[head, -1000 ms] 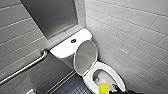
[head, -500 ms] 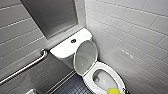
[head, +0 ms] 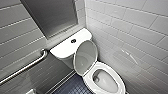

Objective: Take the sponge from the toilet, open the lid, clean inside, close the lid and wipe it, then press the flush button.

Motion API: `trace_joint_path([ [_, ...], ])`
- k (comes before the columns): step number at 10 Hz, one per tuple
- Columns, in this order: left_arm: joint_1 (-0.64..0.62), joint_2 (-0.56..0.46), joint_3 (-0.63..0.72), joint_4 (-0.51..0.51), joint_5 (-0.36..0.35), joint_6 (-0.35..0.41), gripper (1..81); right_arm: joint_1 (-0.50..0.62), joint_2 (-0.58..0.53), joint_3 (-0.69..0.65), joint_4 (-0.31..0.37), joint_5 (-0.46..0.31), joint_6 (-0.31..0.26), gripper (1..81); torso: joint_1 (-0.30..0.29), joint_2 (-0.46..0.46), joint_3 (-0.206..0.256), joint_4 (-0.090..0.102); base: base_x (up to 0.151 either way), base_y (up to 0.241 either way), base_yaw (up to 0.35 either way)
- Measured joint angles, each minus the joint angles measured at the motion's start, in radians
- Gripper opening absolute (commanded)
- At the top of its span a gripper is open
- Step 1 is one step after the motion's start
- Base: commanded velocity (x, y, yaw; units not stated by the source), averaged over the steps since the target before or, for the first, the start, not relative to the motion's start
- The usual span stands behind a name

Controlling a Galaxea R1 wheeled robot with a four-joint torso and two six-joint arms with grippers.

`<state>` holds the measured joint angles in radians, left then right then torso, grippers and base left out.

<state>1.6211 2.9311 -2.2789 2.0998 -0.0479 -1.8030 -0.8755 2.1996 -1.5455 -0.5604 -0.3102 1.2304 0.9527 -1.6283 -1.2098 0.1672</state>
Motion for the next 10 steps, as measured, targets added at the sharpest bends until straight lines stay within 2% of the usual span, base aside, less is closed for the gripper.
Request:
trace_joint_path([
  [2,-0.027,-0.031,0.000,0.000,-0.057,0.000,81.1,-0.095,0.021,-0.030,-0.029,-0.032,-0.015,1.0,0.000,0.000,0.000,0.000,0.000,0.000,0.000],
  [4,-0.029,-0.056,0.000,0.000,-0.066,0.000,81.1,-0.179,0.052,-0.075,-0.062,0.010,-0.046,1.0,0.000,0.000,0.000,0.000,0.000,0.000,0.000],
  [5,-0.027,-0.080,0.006,-0.001,-0.074,0.000,81.1,-0.219,0.062,-0.117,-0.069,0.072,-0.063,1.0,0.000,0.000,0.000,0.000,0.000,0.000,0.000],
  [7,-0.041,-0.140,0.022,-0.011,-0.078,0.000,81.1,-0.319,0.065,-0.197,-0.078,0.248,-0.087,1.0,0.000,0.000,0.000,0.000,0.000,0.000,0.000],
  [10,-0.102,-0.209,0.118,-0.080,-0.081,0.000,81.1,-0.435,0.087,-0.269,-0.112,0.480,-0.105,1.0,0.000,0.000,0.000,0.000,0.000,0.000,0.000],
])
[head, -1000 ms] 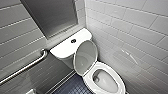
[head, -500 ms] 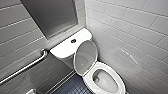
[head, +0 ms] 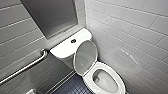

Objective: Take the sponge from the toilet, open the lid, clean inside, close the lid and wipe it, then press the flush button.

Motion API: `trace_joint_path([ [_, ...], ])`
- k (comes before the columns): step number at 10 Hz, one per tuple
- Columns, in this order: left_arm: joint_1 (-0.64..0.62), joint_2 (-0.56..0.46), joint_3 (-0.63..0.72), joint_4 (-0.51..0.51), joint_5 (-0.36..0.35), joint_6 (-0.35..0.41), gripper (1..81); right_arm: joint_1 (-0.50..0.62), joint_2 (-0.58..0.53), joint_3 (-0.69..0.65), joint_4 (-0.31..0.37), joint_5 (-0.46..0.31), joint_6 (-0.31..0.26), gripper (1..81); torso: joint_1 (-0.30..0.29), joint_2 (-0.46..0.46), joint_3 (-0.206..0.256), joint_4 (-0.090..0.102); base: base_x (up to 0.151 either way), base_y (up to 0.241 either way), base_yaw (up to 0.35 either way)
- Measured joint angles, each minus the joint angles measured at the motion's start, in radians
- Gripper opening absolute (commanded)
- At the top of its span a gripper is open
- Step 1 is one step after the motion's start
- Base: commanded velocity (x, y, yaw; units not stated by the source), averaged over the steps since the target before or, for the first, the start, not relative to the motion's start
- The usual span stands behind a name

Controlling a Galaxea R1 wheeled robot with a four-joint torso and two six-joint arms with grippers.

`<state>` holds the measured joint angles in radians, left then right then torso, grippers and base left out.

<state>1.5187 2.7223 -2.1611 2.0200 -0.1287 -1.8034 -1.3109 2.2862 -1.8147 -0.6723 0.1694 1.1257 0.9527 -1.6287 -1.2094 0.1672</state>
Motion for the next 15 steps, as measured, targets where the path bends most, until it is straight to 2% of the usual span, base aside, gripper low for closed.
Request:
trace_joint_path([
  [2,-0.041,-0.071,0.070,-0.021,0.002,-0.001,81.1,-0.073,0.012,-0.026,-0.025,0.097,-0.003,1.0,0.000,0.000,0.000,0.000,0.000,0.000,0.000],
  [4,-0.079,-0.130,0.210,-0.026,0.003,-0.003,81.1,-0.131,0.040,-0.065,-0.048,0.126,-0.008,1.0,0.000,0.000,0.000,0.000,0.000,0.000,0.000],
  [6,-0.181,-0.191,0.329,-0.034,0.008,-0.014,81.1,-0.178,0.060,-0.091,-0.066,0.181,-0.008,1.0,0.000,0.000,0.000,0.000,0.000,0.000,0.000],
  [8,-0.324,-0.257,0.393,-0.060,0.021,-0.061,81.1,-0.202,0.070,-0.166,-0.070,0.231,-0.008,1.0,0.000,0.000,0.000,0.000,0.000,0.000,0.000],
  [11,-0.502,-0.320,0.482,-0.125,0.004,-0.160,81.1,-0.223,0.133,-0.269,-0.070,0.258,-0.008,1.0,0.000,0.000,0.000,0.000,0.000,0.000,0.000],
  [13,-0.613,-0.350,0.505,-0.193,-0.034,-0.216,81.1,-0.247,0.168,-0.334,-0.073,0.289,-0.007,1.0,0.000,0.000,0.000,0.000,0.000,0.000,0.000],
  [15,-0.692,-0.359,0.511,-0.293,-0.054,-0.245,81.1,-0.266,0.182,-0.389,-0.072,0.350,-0.007,1.0,0.000,0.000,0.000,0.000,0.000,0.000,0.000],
])
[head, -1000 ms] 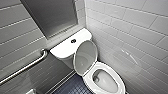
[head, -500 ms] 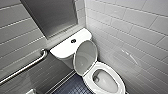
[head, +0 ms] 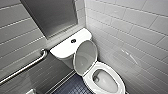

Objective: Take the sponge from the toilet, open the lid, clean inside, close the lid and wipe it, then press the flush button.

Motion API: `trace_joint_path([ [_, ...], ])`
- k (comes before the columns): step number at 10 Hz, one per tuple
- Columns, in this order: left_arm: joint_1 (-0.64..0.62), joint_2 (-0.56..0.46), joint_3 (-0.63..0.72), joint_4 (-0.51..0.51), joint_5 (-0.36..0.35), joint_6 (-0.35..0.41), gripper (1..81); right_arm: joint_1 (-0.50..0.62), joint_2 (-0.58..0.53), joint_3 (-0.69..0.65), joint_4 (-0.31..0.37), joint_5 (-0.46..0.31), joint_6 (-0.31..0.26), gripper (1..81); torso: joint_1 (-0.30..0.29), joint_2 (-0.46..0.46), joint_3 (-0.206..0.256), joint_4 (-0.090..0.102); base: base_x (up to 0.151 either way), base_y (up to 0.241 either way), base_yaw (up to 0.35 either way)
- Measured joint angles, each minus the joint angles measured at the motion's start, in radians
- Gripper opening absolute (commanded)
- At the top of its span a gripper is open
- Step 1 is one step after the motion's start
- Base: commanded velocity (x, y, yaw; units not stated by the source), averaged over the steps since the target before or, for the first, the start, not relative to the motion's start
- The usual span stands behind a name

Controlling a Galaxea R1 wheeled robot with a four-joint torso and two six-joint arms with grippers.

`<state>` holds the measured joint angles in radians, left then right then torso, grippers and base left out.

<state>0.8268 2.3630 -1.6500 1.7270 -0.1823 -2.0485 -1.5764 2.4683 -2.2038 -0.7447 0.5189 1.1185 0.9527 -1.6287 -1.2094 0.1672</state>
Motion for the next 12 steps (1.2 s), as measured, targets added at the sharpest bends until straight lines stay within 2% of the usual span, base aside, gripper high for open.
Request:
trace_joint_path([
  [4,-0.113,0.003,-0.057,-0.307,-0.036,-0.024,81.1,-0.028,0.083,-0.125,0.000,0.063,0.000,1.0,0.000,0.000,0.000,0.000,0.000,0.000,0.000],
  [8,-0.156,-0.016,-0.172,-0.587,-0.177,-0.025,81.1,-0.050,0.135,-0.272,0.000,0.148,0.002,1.0,0.000,0.000,0.000,0.000,0.000,0.000,0.000],
  [10,-0.179,-0.011,-0.233,-0.724,-0.247,-0.025,81.1,-0.053,0.159,-0.291,0.000,0.201,0.005,1.0,0.000,0.000,0.000,0.000,0.000,0.000,0.000],
  [12,-0.242,0.035,-0.275,-0.791,-0.284,-0.026,81.1,-0.062,0.157,-0.294,0.000,0.225,0.005,1.0,0.000,0.000,0.000,0.000,0.000,0.000,0.000],
])
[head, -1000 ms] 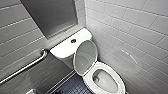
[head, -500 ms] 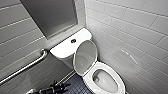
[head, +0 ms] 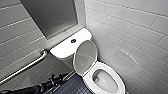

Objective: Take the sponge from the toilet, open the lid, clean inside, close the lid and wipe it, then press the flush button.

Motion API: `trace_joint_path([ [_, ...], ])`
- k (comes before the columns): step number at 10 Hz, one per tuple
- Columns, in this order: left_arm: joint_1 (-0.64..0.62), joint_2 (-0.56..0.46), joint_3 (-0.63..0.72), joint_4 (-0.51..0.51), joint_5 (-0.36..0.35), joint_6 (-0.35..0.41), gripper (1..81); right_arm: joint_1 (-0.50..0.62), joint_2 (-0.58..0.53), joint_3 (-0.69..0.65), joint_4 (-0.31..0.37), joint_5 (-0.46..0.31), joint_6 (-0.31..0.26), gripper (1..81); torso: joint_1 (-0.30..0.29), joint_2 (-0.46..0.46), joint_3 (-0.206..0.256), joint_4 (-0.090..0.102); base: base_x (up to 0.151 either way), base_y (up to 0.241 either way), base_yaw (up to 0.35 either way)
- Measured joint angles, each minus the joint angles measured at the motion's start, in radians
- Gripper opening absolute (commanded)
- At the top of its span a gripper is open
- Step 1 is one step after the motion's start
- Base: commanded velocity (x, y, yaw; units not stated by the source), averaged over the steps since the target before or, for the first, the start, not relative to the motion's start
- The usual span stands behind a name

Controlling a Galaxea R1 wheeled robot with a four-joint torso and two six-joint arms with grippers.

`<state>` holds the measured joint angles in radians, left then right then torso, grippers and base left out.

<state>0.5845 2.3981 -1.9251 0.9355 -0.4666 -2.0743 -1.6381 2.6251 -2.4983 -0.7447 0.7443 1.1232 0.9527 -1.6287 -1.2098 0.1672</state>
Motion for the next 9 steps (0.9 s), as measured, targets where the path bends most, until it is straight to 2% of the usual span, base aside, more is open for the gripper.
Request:
trace_joint_path([
  [4,-0.063,0.098,-0.079,-0.005,0.003,-0.017,81.1,-0.011,0.013,-0.002,-0.009,0.008,-0.001,1.0,0.000,0.000,0.000,0.000,0.000,0.000,0.000],
  [7,-0.080,0.154,-0.091,-0.004,0.056,-0.017,81.1,-0.013,0.020,-0.005,-0.010,0.006,-0.002,1.0,0.000,0.000,0.000,0.000,0.000,0.000,0.000],
  [9,-0.080,0.170,-0.052,0.011,0.076,-0.022,81.1,-0.012,0.032,-0.012,-0.010,0.003,-0.002,1.0,0.000,0.000,0.000,0.000,0.000,0.000,0.000],
])
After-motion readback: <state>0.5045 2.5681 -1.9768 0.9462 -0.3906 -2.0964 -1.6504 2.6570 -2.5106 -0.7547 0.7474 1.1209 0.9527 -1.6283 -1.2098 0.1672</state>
